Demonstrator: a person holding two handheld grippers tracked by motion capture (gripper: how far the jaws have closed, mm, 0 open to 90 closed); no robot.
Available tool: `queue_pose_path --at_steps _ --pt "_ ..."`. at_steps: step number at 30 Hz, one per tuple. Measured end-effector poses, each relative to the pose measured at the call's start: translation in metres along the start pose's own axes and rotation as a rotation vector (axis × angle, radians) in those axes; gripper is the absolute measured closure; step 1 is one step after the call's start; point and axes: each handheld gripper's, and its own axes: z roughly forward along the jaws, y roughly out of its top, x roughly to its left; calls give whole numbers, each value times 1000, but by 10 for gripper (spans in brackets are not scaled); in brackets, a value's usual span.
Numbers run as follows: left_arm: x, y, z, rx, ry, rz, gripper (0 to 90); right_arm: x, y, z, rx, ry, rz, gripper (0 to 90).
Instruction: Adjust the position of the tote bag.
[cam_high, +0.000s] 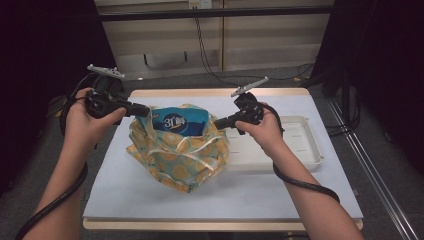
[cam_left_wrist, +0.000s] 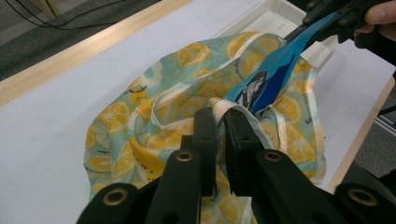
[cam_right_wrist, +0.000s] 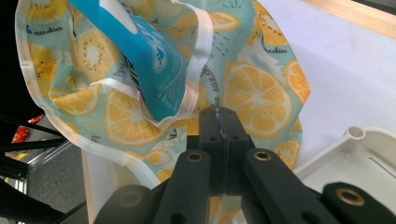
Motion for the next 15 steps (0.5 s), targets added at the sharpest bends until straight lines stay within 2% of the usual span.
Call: queue_pose_path --at_steps 4,7,8,11,13,14,15 --pt "0 6 -11 -47 -2 -4 889 -2 -1 -1 -7 1 4 900" --pt "-1 12 -16 -38 17 -3 892 -3 -1 -2 -11 2 4 900" --pt "0 13 -17 -49 27 -8 892 -3 -1 -2 -9 3 10 900" --pt "7 17 -20 -96 23 -40 892 -5 -2 -3 -15 3 12 900" --pt "13 17 -22 -125 35 -63 893 -7 -4 -6 -12 -1 15 900" --pt "19 17 -23 -150 34 -85 893 -8 -4 -7 -15 -1 20 900" --pt "19 17 -23 -150 34 -85 893 -9 -5 -7 -17 -3 22 900"
